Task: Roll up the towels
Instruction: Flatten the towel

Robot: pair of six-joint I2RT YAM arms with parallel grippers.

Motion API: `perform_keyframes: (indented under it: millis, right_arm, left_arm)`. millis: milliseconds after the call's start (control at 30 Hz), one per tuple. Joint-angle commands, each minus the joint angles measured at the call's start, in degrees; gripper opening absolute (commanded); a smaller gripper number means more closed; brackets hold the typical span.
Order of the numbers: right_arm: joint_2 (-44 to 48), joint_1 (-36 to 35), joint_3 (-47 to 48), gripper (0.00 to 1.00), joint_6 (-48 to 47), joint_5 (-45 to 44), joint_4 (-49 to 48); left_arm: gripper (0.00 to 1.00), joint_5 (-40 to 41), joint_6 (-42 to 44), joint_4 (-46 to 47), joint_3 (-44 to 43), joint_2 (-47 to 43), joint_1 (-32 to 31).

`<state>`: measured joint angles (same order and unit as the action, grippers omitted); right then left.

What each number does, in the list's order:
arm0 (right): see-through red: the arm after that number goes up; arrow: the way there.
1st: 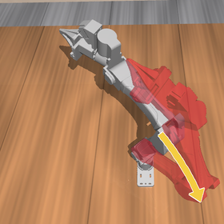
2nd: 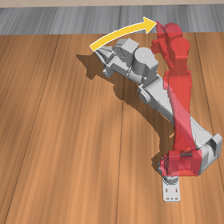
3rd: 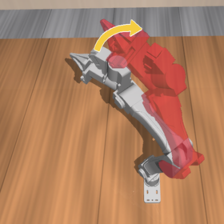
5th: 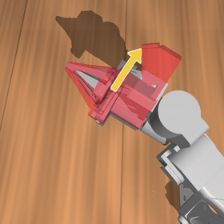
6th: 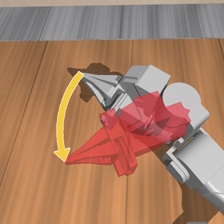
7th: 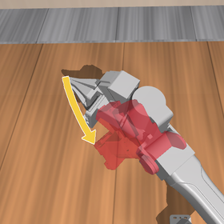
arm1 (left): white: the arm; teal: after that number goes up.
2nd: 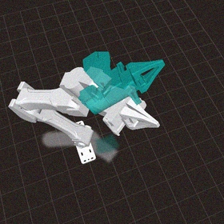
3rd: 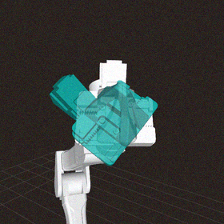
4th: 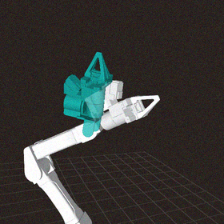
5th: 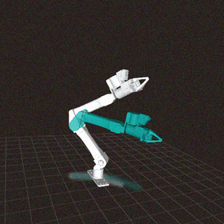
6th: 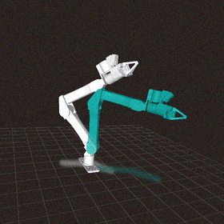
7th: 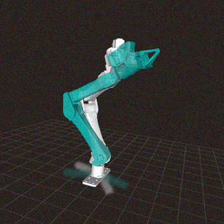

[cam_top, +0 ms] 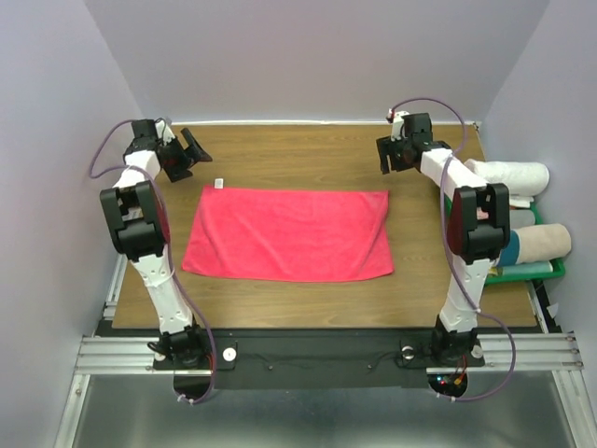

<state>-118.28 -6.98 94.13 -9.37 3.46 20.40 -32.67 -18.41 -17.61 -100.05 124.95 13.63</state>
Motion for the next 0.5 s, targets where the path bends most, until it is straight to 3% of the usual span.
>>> perform_keyframes:
  millis: [0, 67, 133, 233, 367, 467]
  right_arm:
    - [9.54, 0.74, -1.66, 0.72, -0.21, 4.51, 2.87]
    - [12.44, 0.57, -3.85, 0.69, -0.57, 10.76, 8.47]
    - [13.86, 0.31, -5.44, 0.63, -1.09, 13.75, 12.71]
    - [17.54, -0.66, -12.01, 0.54, -3.81, 16.39, 20.62]
    - [21.07, -1.45, -18.44, 0.42, -3.99, 16.31, 22.04]
    - [21.34, -3.38, -22.21, 0.36, -3.91, 15.61, 22.31]
  left_arm:
    - [0.99, 1.98, 7.58, 4.15, 7.63, -13.39, 0.26]
    - [0.95, 4.01, 12.67, 3.55, 11.09, -19.11, -0.09]
    - [0.90, 4.97, 24.18, 1.53, 14.70, -23.68, -0.53]
    - [0.72, 4.63, 38.69, -5.22, 20.40, -28.69, -0.71]
    - [0.61, 5.51, 44.32, -6.82, 24.37, -32.31, -1.41]
    - [0.59, 7.08, 45.92, -7.01, 26.39, -32.13, -4.13]
